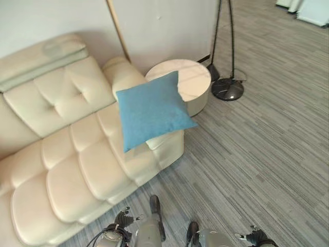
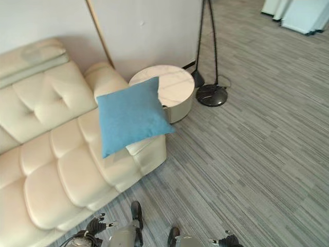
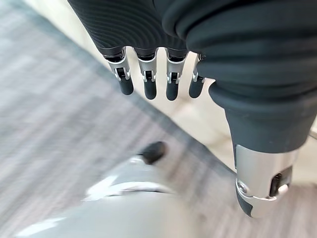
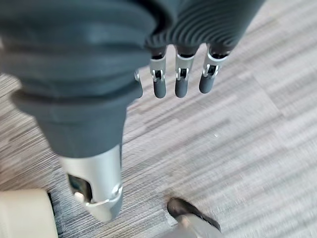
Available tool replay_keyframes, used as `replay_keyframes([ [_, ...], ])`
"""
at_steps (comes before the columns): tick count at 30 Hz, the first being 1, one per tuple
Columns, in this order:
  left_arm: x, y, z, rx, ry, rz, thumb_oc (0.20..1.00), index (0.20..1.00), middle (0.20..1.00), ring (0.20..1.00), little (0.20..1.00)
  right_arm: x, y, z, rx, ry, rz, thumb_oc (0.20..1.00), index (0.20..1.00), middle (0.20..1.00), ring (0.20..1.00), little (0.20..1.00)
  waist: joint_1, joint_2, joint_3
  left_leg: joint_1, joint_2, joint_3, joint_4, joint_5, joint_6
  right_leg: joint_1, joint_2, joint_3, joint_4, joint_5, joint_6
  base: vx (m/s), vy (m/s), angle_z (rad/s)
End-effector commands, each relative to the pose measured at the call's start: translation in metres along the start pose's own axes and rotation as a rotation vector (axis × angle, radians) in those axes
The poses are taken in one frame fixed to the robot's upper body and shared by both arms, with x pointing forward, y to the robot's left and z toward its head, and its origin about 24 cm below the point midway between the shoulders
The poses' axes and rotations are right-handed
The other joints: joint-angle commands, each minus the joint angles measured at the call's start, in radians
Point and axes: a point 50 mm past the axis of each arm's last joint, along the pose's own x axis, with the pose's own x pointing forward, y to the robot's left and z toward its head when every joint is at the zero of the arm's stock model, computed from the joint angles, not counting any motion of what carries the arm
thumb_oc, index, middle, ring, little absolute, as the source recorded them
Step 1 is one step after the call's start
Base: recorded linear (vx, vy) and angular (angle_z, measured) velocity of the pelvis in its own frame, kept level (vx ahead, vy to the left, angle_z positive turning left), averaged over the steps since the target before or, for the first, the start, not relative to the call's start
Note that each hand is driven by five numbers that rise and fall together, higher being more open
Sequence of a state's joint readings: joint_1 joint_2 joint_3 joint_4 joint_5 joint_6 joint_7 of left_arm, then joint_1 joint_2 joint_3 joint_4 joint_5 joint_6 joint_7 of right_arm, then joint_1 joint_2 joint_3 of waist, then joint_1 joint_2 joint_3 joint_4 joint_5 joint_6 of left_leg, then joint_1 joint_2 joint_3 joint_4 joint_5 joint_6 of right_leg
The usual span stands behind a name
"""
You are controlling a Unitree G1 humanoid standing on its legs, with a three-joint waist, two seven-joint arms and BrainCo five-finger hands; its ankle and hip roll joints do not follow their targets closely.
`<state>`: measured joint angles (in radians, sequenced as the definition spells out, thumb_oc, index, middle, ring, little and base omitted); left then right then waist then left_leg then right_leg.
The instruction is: Pick up all the scattered cushions and arrange them neatly on the sofa.
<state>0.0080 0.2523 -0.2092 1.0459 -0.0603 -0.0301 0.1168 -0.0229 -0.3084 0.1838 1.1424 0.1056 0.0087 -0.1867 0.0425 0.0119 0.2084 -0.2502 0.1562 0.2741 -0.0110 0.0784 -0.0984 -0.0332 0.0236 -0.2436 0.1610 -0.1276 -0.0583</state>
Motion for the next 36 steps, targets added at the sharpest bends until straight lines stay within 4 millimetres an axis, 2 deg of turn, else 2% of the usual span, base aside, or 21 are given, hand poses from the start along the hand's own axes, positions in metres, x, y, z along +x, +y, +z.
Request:
replay_keyframes([
  [1,-0.003,0.012,-0.01,-0.009,0.016,0.044,1.0,1.0,1.0,1.0,1.0,0.001,-0.004,0.006,-0.046,-0.033,-0.011,1.0,1.0,1.0,1.0,1.0,0.034,-0.008,-0.04,0.0,-0.031,0.002,-0.019,0.118,0.018,0.188,-0.077,-0.004,-0.162,-0.038,0.152,0.27,0.163,-0.22],
  [2,-0.002,0.012,-0.01,-0.009,0.015,0.044,1.0,1.0,1.0,1.0,1.0,0.001,-0.004,0.006,-0.046,-0.034,-0.011,1.0,1.0,1.0,1.0,1.0,0.036,-0.006,-0.042,-0.003,-0.028,0.002,-0.018,0.119,0.018,0.185,-0.075,-0.003,-0.163,-0.035,0.151,0.16,0.097,-0.22],
  [4,-0.003,0.017,-0.016,-0.012,0.042,0.06,1.0,1.0,1.0,1.0,1.0,0.0,0.006,0.007,-0.049,-0.038,0.021,1.0,1.0,1.0,1.0,1.0,0.048,-0.036,-0.06,-0.002,-0.05,-0.001,0.018,0.086,0.037,0.187,-0.103,0.001,-0.133,-0.048,0.165,0.21,0.14,-0.19],
  [5,-0.003,0.016,-0.016,-0.012,0.042,0.06,1.0,1.0,1.0,1.0,1.0,0.0,0.006,0.007,-0.049,-0.038,0.02,1.0,1.0,1.0,1.0,1.0,0.048,-0.035,-0.061,-0.003,-0.049,-0.001,0.018,0.086,0.037,0.186,-0.103,0.001,-0.133,-0.047,0.165,0.24,0.189,-0.19],
  [6,-0.002,0.021,-0.015,-0.015,0.04,0.071,1.0,1.0,1.0,1.0,1.0,-0.001,0.011,0.006,-0.061,-0.036,0.039,1.0,1.0,1.0,1.0,1.0,0.057,-0.055,-0.064,0.002,-0.069,-0.007,0.043,0.051,0.058,0.173,-0.132,-0.005,-0.058,-0.053,0.181,0.15,0.158,-0.16],
  [8,-0.002,0.026,-0.011,-0.014,0.028,0.084,1.0,1.0,1.0,1.0,1.0,-0.001,0.015,0.011,-0.056,-0.051,0.053,1.0,1.0,1.0,1.0,1.0,0.053,-0.059,-0.056,0.022,-0.088,-0.017,0.058,0.01,0.084,0.102,-0.163,-0.002,0.103,-0.037,0.198,0.13,0.201,-0.08],
  [10,-0.001,0.027,-0.007,-0.005,0.016,0.09,1.0,1.0,1.0,1.0,1.0,-0.001,0.015,0.016,-0.054,-0.067,0.056,1.0,1.0,1.0,1.0,1.0,0.036,-0.056,-0.039,0.047,-0.107,-0.023,0.059,-0.01,0.109,0.04,-0.191,0.008,0.241,0.032,0.218,0.05,0.167,0.09],
  [13,0.0,0.03,-0.005,0.001,0.012,0.099,1.0,1.0,1.0,1.0,1.0,-0.002,0.02,0.018,-0.04,-0.075,0.067,1.0,1.0,1.0,1.0,1.0,0.018,-0.035,-0.027,0.1,-0.119,-0.045,0.039,-0.035,0.127,-0.046,-0.195,0.036,0.383,0.062,0.204,0.09,0.129,0.33],
  [15,0.0,0.03,-0.003,-0.003,0.005,0.101,1.0,1.0,1.0,1.0,1.0,-0.002,0.021,0.018,-0.038,-0.074,0.067,1.0,1.0,1.0,1.0,1.0,0.012,-0.03,-0.024,0.117,-0.125,-0.059,0.031,-0.041,0.127,-0.069,-0.186,0.045,0.378,0.049,0.193,0.12,0.035,0.44],
  [16,0.001,0.03,0.002,-0.004,-0.01,0.103,1.0,1.0,1.0,1.0,1.0,-0.002,0.02,0.017,-0.034,-0.071,0.066,1.0,1.0,1.0,1.0,1.0,-0.001,-0.025,-0.015,0.132,-0.133,-0.086,0.029,-0.047,0.123,-0.088,-0.17,0.061,0.298,0.023,0.176,0.09,-0.008,0.27],
  [17,0.001,0.03,0.002,-0.004,-0.01,0.103,1.0,1.0,1.0,1.0,1.0,-0.002,0.02,0.017,-0.034,-0.071,0.066,1.0,1.0,1.0,1.0,1.0,-0.002,-0.025,-0.015,0.132,-0.133,-0.087,0.029,-0.047,0.123,-0.087,-0.17,0.061,0.297,0.023,0.176,0.17,-0.045,0.34],
  [18,0.003,0.03,0.007,0.004,-0.027,0.104,1.0,1.0,1.0,1.0,1.0,-0.002,0.02,0.018,-0.024,-0.071,0.063,1.0,1.0,1.0,1.0,1.0,-0.019,-0.028,0.0,0.151,-0.148,-0.111,0.029,-0.058,0.122,-0.116,-0.148,0.096,0.216,0.019,0.173,0.12,-0.062,0.29],
  [20,0.004,0.031,0.013,0.016,-0.042,0.105,1.0,1.0,1.0,1.0,1.0,-0.001,0.018,0.018,-0.016,-0.068,0.055,1.0,1.0,1.0,1.0,1.0,-0.038,-0.033,0.007,0.158,-0.161,-0.139,0.032,-0.068,0.12,-0.154,-0.13,0.151,0.105,0.07,0.183,0.12,-0.069,0.45],
  [21,0.004,0.031,0.013,0.016,-0.042,0.105,1.0,1.0,1.0,1.0,1.0,-0.001,0.018,0.018,-0.016,-0.068,0.055,1.0,1.0,1.0,1.0,1.0,-0.039,-0.033,0.009,0.161,-0.161,-0.14,0.033,-0.07,0.12,-0.15,-0.13,0.15,0.103,0.069,0.183,0.11,-0.089,0.56],
  [22,0.005,0.032,0.018,0.021,-0.057,0.107,1.0,1.0,1.0,1.0,1.0,-0.001,0.016,0.018,-0.012,-0.065,0.052,1.0,1.0,1.0,1.0,1.0,-0.058,-0.042,0.018,0.174,-0.179,-0.175,0.036,-0.082,0.117,-0.176,-0.123,0.214,0.017,0.124,0.201,0.08,-0.063,0.53],
  [23,0.005,0.032,0.018,0.021,-0.057,0.107,1.0,1.0,1.0,1.0,1.0,-0.001,0.016,0.018,-0.013,-0.065,0.051,1.0,1.0,1.0,1.0,1.0,-0.058,-0.041,0.02,0.176,-0.178,-0.176,0.036,-0.083,0.117,-0.173,-0.123,0.213,0.015,0.125,0.201,0.14,-0.126,0.52],
  [24,0.005,0.032,0.021,0.016,-0.065,0.109,1.0,1.0,1.0,1.0,1.0,-0.001,0.016,0.017,-0.008,-0.063,0.049,1.0,1.0,1.0,1.0,1.0,-0.067,-0.051,0.021,0.181,-0.191,-0.201,0.041,-0.092,0.115,-0.171,-0.119,0.246,-0.04,0.155,0.209,0.1,-0.098,0.48],
  [27,0.006,0.034,0.019,-0.004,-0.051,0.121,1.0,1.0,1.0,1.0,1.0,-0.001,0.017,0.014,-0.003,-0.048,0.054,1.0,1.0,1.0,1.0,1.0,-0.076,-0.061,0.016,0.194,-0.204,-0.238,0.028,-0.095,0.112,-0.184,-0.102,0.291,-0.078,0.189,0.208,0.12,-0.107,0.54],
  [32,0.006,0.034,0.014,-0.017,-0.026,0.132,1.0,1.0,1.0,1.0,1.0,-0.001,0.018,0.016,-0.018,-0.051,0.059,1.0,1.0,1.0,1.0,1.0,-0.073,-0.068,0.008,0.201,-0.2,-0.262,0.008,-0.097,0.103,-0.166,-0.105,0.284,-0.146,0.219,0.208,0.09,-0.149,0.15],
  [35,0.006,0.034,0.013,-0.032,-0.019,0.136,1.0,1.0,1.0,1.0,1.0,0.0,0.017,0.021,-0.038,-0.073,0.056,1.0,1.0,1.0,1.0,1.0,-0.064,-0.07,0.004,0.188,-0.184,-0.258,0.005,-0.09,0.085,-0.148,-0.108,0.257,-0.192,0.224,0.204,0.02,-0.174,0.07],
  [36,0.006,0.032,0.012,-0.04,-0.016,0.131,1.0,1.0,1.0,1.0,1.0,0.0,0.016,0.023,-0.049,-0.084,0.058,1.0,1.0,1.0,1.0,1.0,-0.062,-0.065,0.003,0.188,-0.163,-0.264,0.001,-0.086,0.071,-0.138,-0.1,0.25,-0.192,0.211,0.196,0.04,-0.179,0.12],
])
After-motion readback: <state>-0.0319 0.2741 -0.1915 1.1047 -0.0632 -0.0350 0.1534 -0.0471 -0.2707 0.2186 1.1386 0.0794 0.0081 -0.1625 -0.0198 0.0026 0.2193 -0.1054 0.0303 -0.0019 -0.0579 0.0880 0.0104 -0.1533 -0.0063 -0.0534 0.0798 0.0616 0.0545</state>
